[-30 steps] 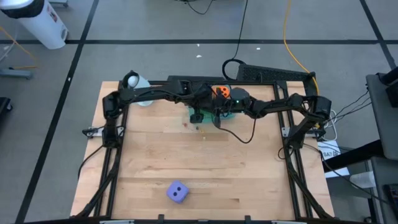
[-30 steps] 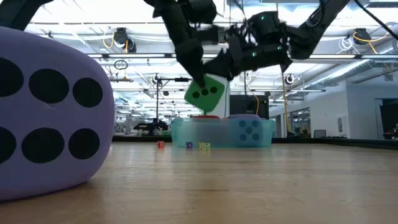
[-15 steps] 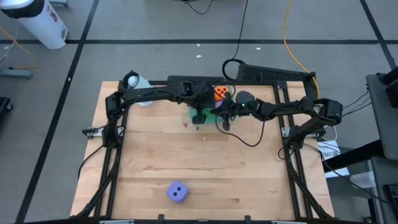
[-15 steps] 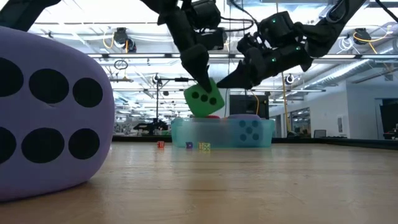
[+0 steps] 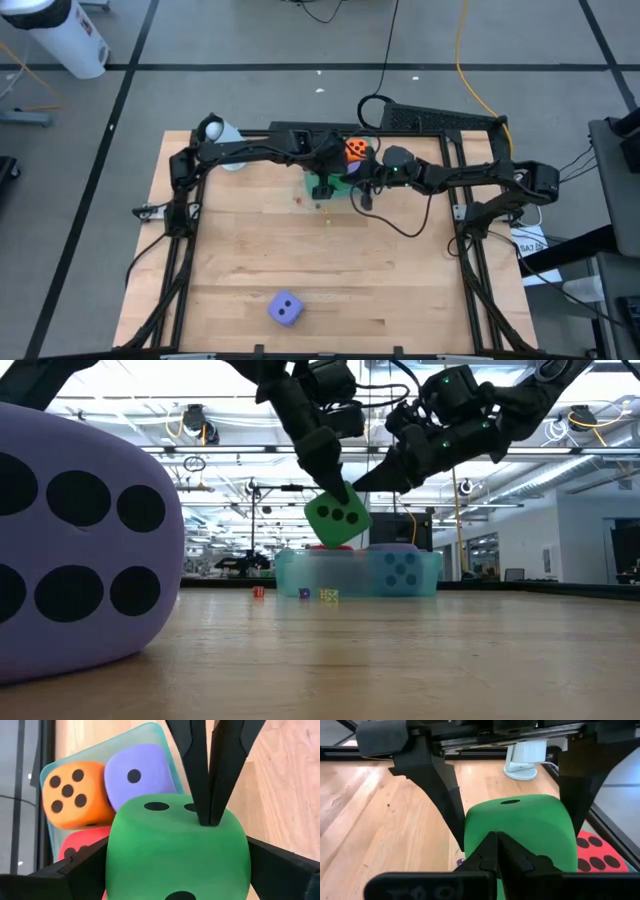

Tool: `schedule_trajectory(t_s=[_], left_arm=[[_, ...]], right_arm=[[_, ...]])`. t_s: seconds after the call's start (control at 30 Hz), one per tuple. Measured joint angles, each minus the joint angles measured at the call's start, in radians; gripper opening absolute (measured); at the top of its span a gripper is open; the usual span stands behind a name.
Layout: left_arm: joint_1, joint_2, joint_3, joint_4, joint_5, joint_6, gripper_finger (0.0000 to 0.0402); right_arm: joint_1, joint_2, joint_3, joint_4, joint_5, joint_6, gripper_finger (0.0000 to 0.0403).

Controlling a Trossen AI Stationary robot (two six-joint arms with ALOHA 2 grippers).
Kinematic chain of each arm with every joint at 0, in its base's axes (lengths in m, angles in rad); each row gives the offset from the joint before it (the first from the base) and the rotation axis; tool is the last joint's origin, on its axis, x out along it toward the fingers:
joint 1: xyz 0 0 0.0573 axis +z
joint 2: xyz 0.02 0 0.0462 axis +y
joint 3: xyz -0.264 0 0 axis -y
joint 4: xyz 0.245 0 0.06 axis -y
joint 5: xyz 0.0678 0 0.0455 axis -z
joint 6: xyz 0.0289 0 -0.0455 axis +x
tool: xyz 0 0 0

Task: Pick & Place Dice
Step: Put the big green dice into the bin

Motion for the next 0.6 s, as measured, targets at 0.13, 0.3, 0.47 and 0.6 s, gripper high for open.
schedule_trajectory(t_s=[0.13, 0.3, 0.47, 0.6], left_arm=[[-0.002, 0.003, -0.002, 0.018, 0.034, 0.016, 0.0400], [-0.007, 0.003, 0.002, 0.018, 0.053, 0.036, 0.0400], [-0.016, 0.004, 0.037, -0.004, 0.051, 0.057, 0.0400], [-0.024, -0.008, 0.061, 0.089, 0.100, 0.048, 0.0399]], right_arm=[[-0.001, -0.002, 0.001, -0.026, -0.006, -0.021, 0.0004], [-0.003, -0.002, 0.002, -0.049, -0.023, -0.038, 0.0004], [-0.021, 0.029, 0.002, -0.037, -0.060, -0.038, 0.0004], [-0.033, 0.064, -0.003, -0.069, -0.038, -0.026, 0.0004]])
